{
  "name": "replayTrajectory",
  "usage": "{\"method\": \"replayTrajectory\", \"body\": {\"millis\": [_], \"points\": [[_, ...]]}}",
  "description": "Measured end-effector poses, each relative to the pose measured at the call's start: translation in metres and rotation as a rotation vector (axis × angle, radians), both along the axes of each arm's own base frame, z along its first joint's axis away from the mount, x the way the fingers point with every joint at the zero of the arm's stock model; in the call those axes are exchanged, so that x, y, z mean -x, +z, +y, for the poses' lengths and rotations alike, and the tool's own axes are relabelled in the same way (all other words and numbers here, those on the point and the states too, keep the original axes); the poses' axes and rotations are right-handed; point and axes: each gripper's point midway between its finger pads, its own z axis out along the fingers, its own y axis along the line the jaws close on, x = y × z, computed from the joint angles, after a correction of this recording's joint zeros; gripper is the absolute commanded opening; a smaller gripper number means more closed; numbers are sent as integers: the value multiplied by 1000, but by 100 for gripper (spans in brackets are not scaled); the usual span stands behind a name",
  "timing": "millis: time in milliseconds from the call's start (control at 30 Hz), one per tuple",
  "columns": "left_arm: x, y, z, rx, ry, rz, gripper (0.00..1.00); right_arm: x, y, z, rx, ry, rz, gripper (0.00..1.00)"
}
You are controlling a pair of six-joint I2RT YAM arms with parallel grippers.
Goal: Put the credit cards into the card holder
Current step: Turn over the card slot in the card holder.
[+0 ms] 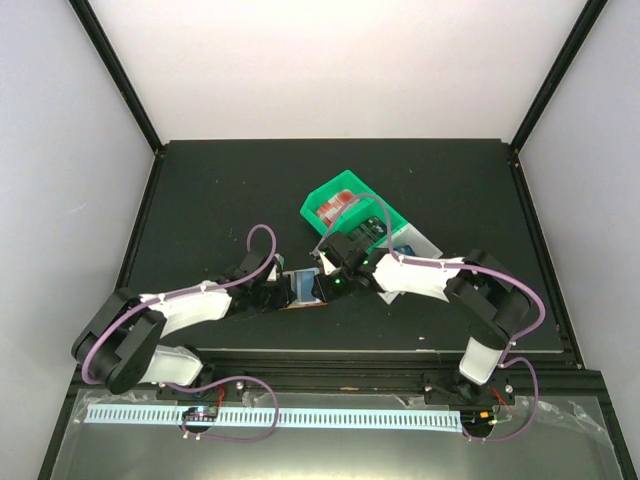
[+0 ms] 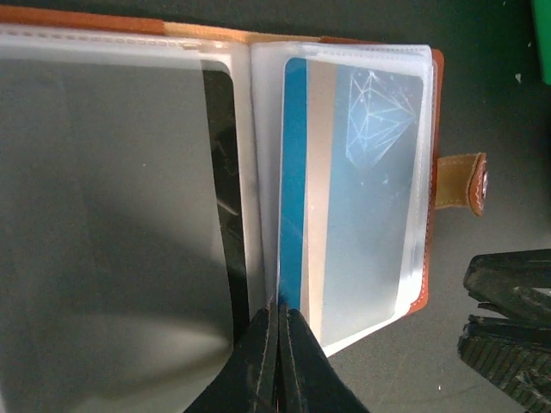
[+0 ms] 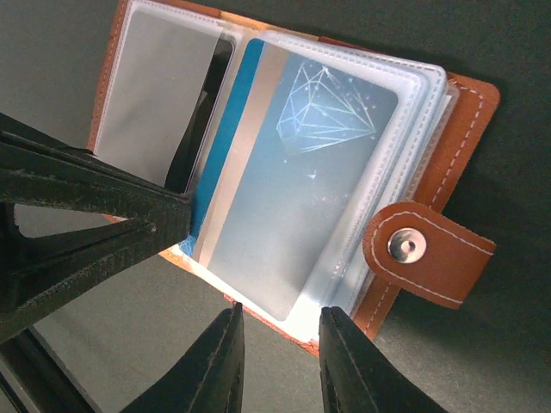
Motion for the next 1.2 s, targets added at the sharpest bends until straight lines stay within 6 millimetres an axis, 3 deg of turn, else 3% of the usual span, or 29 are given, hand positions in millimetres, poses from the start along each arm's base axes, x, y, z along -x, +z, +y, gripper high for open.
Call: {"method": "replayTrajectory", "body": {"millis": [800,1067,1200], "points": [[3,-4,13,-13,79,7,2,-3,-5,12,-40,-45,50,30],[2,-5,15,-14,87,6,2,-1,-4,20,-74,-37,73,22],[2,-5,15,-14,87,6,2,-1,0,24,-96,-29,78,24]]}}
